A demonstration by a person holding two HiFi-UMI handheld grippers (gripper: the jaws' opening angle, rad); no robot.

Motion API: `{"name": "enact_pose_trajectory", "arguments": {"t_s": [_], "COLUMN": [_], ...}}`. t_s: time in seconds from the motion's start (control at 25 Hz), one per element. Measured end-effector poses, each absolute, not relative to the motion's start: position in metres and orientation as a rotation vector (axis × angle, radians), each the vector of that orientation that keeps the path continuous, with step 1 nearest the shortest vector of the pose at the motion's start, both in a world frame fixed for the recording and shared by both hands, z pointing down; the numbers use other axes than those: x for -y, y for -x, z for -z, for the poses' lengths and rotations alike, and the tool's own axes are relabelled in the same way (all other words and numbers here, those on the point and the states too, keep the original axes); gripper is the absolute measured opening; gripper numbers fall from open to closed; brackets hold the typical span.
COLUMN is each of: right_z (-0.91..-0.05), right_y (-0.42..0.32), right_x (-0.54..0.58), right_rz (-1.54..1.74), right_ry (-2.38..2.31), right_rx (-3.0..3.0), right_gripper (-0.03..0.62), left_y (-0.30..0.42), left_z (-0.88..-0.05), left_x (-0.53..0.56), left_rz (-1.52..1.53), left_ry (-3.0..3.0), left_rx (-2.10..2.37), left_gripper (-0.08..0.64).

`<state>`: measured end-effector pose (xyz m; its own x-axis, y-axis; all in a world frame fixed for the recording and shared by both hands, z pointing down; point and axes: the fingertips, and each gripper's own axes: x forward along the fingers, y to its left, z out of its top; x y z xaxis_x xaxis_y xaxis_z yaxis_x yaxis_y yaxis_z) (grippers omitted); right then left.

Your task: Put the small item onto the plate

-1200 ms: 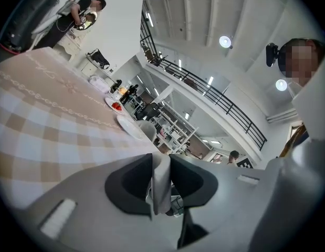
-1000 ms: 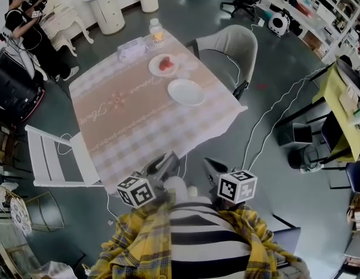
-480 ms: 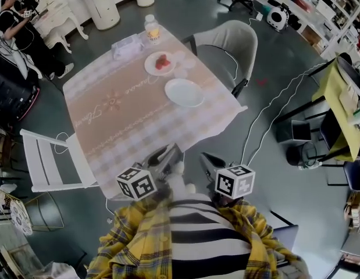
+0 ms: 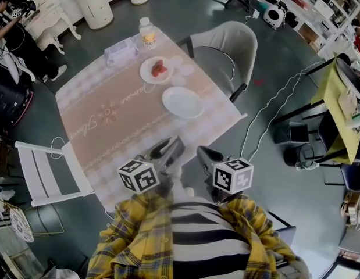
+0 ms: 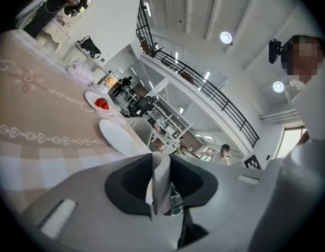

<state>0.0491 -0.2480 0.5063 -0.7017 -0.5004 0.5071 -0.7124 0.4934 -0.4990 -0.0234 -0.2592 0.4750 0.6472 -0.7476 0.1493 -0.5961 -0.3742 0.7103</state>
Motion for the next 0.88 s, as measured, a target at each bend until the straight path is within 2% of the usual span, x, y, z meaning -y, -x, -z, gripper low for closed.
{"name": "enact_pose_trajectory", "arguments": {"t_s": [0.88], "right_z": [-0.516], "right_y": [-0.020], "right_x": [0.366], "right_rz": [-0.968], "right_ry": [-1.078], "right_rx": [2.378], "right_gripper": [0.000], "left_y": [0.033], "left_z": [-0.490], "left_x": [0.379], "left_rz": [0.221], "left_ry": [-2.100], "left_rx": [1.007], "left_gripper": [0.091]}}
